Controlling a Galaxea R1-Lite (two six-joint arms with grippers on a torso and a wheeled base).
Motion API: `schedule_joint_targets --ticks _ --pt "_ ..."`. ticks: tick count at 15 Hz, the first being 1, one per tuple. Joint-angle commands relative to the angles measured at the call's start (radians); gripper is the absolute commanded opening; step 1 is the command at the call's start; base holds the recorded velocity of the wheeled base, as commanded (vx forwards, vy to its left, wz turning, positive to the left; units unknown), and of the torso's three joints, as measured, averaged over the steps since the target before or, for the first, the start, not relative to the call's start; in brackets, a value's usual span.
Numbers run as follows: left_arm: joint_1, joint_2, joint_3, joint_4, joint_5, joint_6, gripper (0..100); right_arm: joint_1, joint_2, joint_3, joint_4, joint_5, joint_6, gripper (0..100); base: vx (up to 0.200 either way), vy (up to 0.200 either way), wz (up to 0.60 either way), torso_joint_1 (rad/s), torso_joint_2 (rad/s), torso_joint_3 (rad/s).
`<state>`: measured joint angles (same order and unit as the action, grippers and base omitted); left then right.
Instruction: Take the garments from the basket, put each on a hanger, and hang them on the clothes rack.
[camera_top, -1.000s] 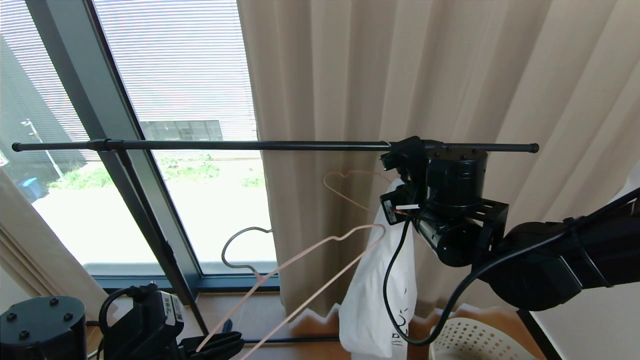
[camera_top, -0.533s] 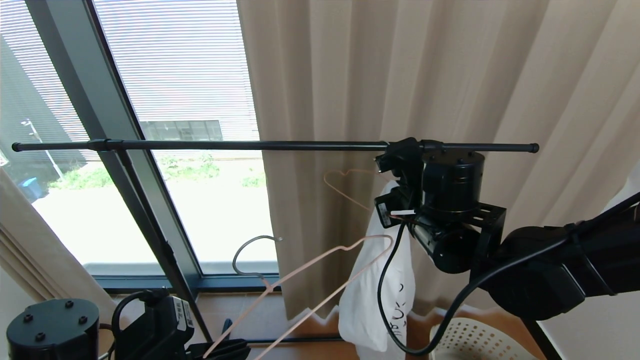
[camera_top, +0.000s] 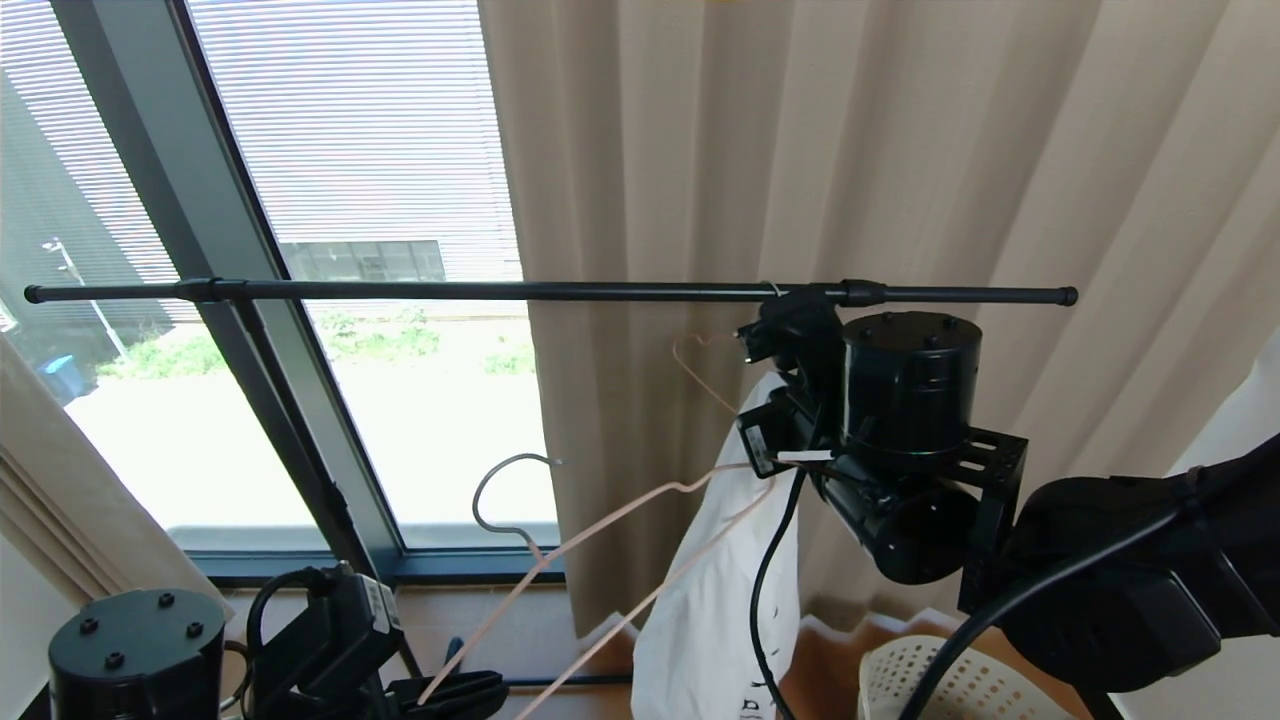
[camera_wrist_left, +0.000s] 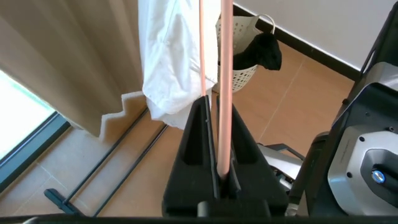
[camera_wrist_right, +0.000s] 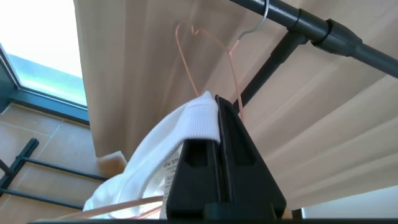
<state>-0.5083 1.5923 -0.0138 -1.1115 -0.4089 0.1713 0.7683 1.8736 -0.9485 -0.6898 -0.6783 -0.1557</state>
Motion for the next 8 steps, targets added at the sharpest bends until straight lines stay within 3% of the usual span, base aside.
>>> schedule_joint_targets --ticks 1,8 --pt "0.001 0.014 -0.009 -0.005 0.012 -0.001 0 0.006 -0.005 0.004 -0.001 -0.003 -0.001 0 0.0 0.0 0.0 0.0 0.0 0.0" --pt "0.007 0.014 -0.008 -0.093 0.088 -0.003 0 0.019 -0.007 0.019 -0.001 -0.02 -0.002 0 0.0 0.0 0.0 0.0 0.0 0.0"
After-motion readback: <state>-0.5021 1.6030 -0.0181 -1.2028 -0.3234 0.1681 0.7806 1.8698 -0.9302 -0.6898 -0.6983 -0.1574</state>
